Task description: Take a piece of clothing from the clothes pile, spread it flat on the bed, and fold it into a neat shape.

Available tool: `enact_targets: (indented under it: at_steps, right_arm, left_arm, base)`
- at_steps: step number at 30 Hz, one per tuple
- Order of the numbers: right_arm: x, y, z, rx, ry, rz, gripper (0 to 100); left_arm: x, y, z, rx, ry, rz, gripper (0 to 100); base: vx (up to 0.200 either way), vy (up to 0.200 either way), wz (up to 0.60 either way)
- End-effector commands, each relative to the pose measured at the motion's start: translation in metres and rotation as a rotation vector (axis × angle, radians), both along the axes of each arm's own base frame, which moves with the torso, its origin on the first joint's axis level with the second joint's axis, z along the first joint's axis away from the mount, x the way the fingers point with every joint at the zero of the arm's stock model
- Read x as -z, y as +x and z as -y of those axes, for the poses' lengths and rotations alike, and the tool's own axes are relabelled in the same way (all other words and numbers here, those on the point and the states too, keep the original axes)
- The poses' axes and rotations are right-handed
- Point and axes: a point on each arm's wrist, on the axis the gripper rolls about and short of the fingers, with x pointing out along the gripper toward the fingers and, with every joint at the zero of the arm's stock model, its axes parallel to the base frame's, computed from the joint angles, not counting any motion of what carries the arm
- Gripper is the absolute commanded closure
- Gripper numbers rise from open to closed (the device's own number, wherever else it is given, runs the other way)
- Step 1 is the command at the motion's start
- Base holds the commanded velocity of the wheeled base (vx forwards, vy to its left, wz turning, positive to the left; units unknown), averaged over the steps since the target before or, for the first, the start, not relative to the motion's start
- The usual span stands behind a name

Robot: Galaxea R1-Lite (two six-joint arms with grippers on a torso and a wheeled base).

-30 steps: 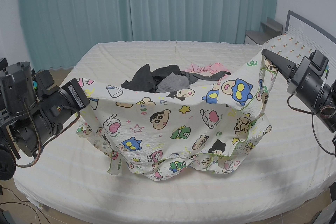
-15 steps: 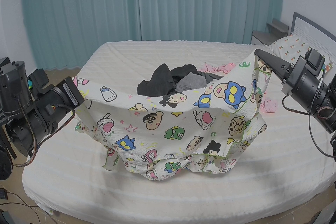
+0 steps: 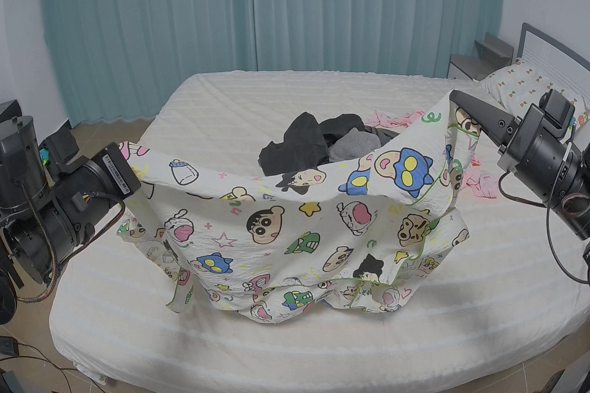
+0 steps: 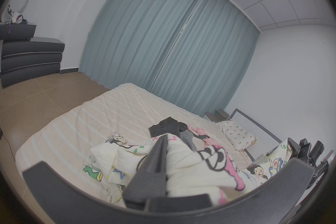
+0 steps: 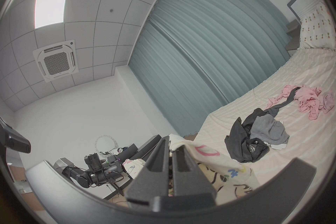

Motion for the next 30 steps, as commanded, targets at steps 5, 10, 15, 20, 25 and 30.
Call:
enact_targets:
  at_steps: [5, 10, 15, 20, 25, 30]
  right_arm:
    - [0.0, -0.023, 0.006, -0.02, -0.023, 0.043, 100]
    - [-0.003, -0.038, 0.012, -0.03, -0.013, 0.071, 100]
    - [-0.009, -0.066, 0.015, -0.099, 0.016, 0.119, 100]
    - [-0.013, -0.073, 0.018, -0.104, 0.029, 0.139, 100]
    - [-0.018, -0.08, 0.023, -0.109, 0.046, 0.168, 100]
    - [-0.021, -0.086, 0.026, -0.118, 0.056, 0.181, 100]
  left_arm:
    - [-0.003, -0.015, -0.006, 0.008, -0.012, 0.027, 100]
    - [-0.003, -0.021, -0.009, 0.009, -0.017, 0.035, 100]
    - [-0.002, -0.033, -0.015, 0.014, -0.023, 0.047, 100]
    - [-0.004, -0.042, -0.019, 0.014, -0.035, 0.07, 100]
    - [-0.009, -0.05, -0.024, 0.011, -0.037, 0.104, 100]
    - [-0.011, -0.057, -0.027, 0.011, -0.007, 0.128, 100]
  base:
    - [-0.2, 0.0, 0.0]
    - [-0.2, 0.0, 0.0]
    - [-0.2, 0.0, 0.0]
    - [-0.2, 0.0, 0.0]
    - [-0.08, 0.0, 0.0]
    - [0.0, 0.0, 0.0]
